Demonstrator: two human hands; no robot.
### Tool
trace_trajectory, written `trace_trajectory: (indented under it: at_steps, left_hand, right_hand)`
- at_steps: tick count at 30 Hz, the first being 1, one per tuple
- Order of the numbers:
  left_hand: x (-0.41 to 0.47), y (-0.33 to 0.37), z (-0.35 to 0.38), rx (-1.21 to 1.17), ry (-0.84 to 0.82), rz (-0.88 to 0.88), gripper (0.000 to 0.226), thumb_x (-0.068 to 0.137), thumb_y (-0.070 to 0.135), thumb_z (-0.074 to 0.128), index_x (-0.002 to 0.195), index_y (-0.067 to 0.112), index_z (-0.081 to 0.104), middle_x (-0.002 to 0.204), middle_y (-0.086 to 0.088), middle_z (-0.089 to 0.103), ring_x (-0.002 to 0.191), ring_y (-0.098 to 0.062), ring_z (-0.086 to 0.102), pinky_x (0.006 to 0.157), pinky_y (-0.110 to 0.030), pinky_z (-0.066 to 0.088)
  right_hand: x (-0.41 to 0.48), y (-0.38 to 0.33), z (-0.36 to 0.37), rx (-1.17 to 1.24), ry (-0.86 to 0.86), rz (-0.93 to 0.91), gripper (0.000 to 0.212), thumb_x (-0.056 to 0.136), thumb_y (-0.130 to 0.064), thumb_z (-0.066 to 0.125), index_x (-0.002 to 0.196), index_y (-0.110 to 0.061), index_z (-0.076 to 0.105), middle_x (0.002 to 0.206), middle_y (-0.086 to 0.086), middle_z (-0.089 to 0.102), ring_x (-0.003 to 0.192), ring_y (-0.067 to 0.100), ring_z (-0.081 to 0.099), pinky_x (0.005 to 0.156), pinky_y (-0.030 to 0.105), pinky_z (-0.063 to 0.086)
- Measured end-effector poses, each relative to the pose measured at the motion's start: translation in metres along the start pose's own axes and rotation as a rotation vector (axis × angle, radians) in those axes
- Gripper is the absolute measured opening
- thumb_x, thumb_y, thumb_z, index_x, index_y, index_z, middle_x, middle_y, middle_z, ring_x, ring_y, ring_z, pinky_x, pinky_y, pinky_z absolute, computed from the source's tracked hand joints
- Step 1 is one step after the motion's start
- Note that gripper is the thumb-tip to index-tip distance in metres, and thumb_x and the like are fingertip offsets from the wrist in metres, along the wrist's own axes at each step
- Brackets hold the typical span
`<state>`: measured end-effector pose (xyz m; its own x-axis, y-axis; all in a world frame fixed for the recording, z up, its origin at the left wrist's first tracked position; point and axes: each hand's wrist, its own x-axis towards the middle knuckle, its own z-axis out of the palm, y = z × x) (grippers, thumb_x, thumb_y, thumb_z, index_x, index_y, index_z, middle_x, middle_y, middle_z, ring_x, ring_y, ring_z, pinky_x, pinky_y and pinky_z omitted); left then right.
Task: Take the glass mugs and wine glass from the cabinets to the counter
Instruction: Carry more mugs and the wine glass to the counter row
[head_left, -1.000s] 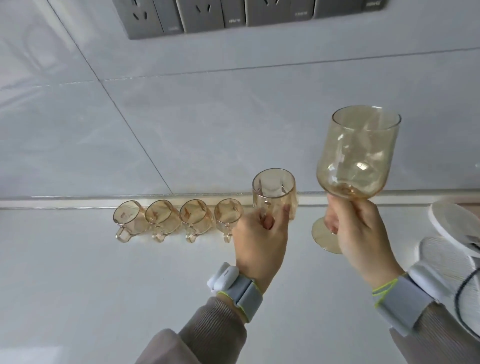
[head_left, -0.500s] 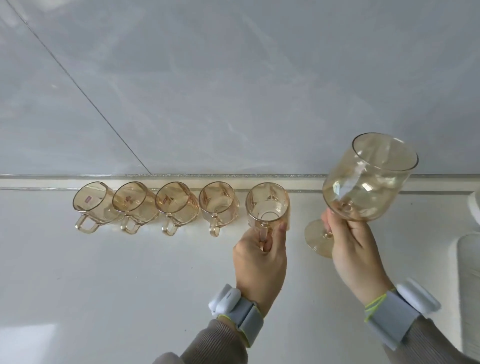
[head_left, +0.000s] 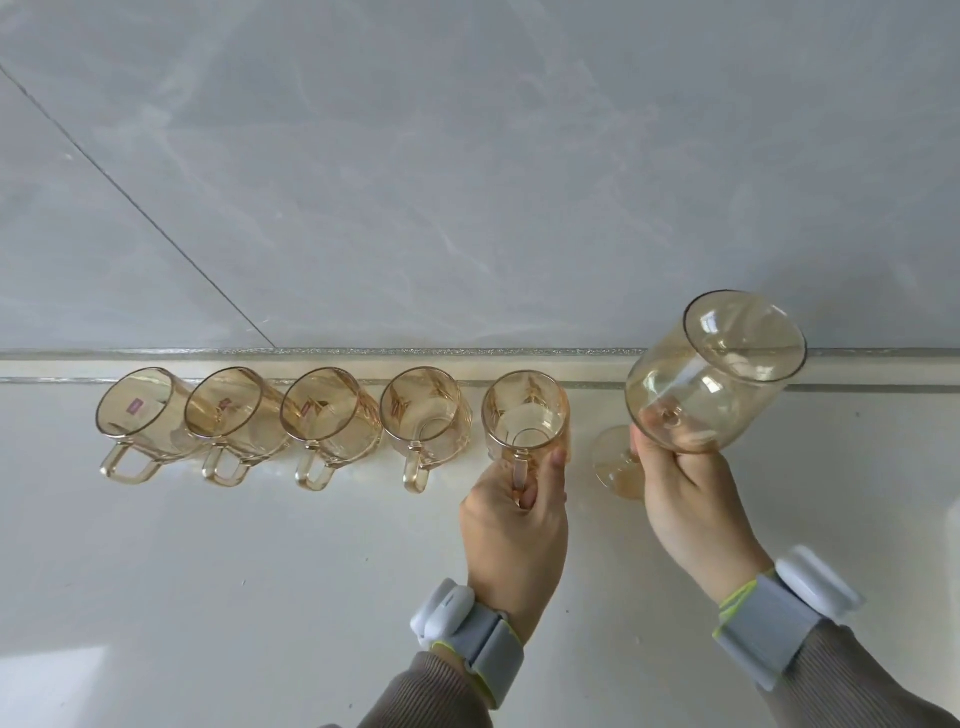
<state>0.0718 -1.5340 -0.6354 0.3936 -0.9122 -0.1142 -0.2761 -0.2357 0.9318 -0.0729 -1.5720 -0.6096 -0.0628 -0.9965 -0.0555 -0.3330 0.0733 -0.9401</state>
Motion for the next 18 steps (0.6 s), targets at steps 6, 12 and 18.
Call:
trace_trajectory:
  at_steps: [6, 12, 18]
  left_hand:
    - [0.004, -0.007, 0.007, 0.010, 0.035, -0.010, 0.061, 0.087, 0.056, 0.062, 0.058, 0.013, 0.029, 0.056, -0.024, 0.046, 0.064, -0.033, 0.068, 0.055, -0.056, 0.051]
    - [0.000, -0.005, 0.012, 0.002, 0.066, 0.033, 0.054, 0.091, 0.047, 0.063, 0.059, 0.018, 0.030, 0.054, -0.017, 0.046, 0.057, -0.034, 0.058, 0.051, -0.051, 0.045]
    - [-0.001, 0.000, 0.013, 0.073, 0.073, 0.088, 0.050, 0.089, 0.053, 0.057, 0.049, 0.032, 0.037, 0.049, 0.013, 0.040, 0.052, -0.013, 0.031, 0.064, -0.038, 0.029]
  right_hand:
    - [0.010, 0.010, 0.007, 0.023, 0.002, -0.033, 0.038, 0.106, -0.022, 0.053, 0.077, 0.002, 0.050, 0.073, 0.036, 0.050, 0.057, 0.021, 0.045, 0.059, 0.035, 0.036]
    - [0.015, 0.013, 0.009, 0.029, 0.002, -0.016, 0.031, 0.105, -0.018, 0.054, 0.078, -0.001, 0.056, 0.076, 0.032, 0.058, 0.072, 0.034, 0.055, 0.062, 0.037, 0.042]
    - [0.016, 0.013, 0.012, 0.060, 0.011, 0.000, 0.032, 0.104, -0.021, 0.055, 0.080, -0.001, 0.059, 0.079, 0.033, 0.060, 0.074, 0.037, 0.057, 0.059, 0.030, 0.042]
